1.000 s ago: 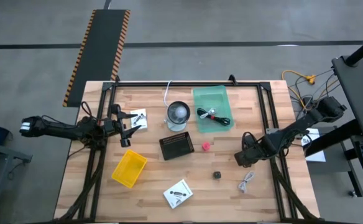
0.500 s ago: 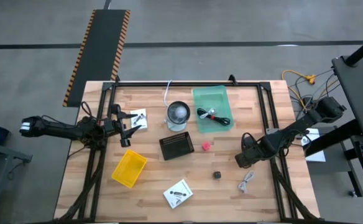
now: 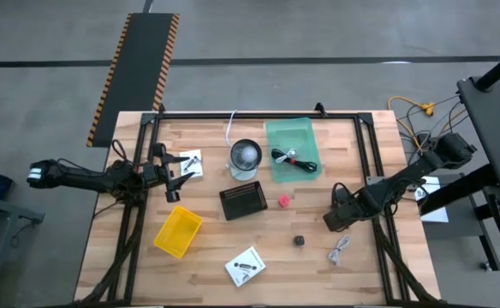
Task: Pick and place items into bin
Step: Put the black charger cable into the blue bin
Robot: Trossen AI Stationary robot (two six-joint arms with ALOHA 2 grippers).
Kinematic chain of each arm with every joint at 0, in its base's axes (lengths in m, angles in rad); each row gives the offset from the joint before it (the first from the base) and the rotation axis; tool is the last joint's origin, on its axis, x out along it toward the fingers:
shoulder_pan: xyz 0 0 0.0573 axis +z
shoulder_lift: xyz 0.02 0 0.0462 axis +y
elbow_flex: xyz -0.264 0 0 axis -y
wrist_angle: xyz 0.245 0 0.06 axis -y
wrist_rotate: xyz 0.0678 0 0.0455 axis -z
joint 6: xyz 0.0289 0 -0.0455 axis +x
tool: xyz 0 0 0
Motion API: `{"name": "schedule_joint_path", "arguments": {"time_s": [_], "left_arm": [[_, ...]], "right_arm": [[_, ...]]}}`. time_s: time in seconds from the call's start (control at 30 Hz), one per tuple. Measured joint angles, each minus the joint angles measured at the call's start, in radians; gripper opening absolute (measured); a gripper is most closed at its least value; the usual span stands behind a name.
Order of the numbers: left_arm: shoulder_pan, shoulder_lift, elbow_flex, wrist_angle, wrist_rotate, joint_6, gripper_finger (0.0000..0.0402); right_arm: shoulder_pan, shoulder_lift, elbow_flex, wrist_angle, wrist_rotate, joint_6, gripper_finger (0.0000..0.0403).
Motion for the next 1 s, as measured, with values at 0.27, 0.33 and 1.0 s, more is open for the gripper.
{"name": "schedule_joint_path", "arguments": {"time_s": [0.27, 0.33, 1.0], "left_arm": [[0.000, 0.000, 0.000, 0.000, 0.000, 0.000, 0.0208], [0.000, -0.001, 0.000, 0.000, 0.000, 0.000, 0.0208], [0.000, 0.000, 0.000, 0.000, 0.000, 0.000, 0.0208]], "right_arm": [[0.000, 0.000, -0.001, 0.076, 0.001, -0.069, 0.0015], [0.001, 0.001, -0.002, 0.100, 0.026, -0.109, 0.0015], [-0.099, 0.000, 0.104, 0.175, 0.292, -0.488, 0.0013]]}}
